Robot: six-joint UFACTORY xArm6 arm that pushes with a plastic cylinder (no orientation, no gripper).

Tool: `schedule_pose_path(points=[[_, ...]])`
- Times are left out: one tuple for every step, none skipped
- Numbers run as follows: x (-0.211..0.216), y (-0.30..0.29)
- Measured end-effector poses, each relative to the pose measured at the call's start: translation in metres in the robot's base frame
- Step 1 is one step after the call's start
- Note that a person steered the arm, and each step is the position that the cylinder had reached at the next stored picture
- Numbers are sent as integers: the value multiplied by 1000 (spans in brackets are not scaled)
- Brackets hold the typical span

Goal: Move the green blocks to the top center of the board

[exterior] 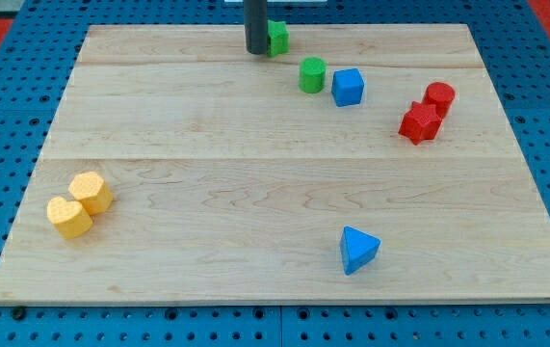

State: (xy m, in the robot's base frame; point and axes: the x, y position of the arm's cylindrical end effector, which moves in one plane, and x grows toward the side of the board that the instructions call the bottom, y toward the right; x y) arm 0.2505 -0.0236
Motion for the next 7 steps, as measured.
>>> schedule_pose_path(points=[[48,7],[81,28],[80,90],[67,90],[34,79],[32,97],[11,110]])
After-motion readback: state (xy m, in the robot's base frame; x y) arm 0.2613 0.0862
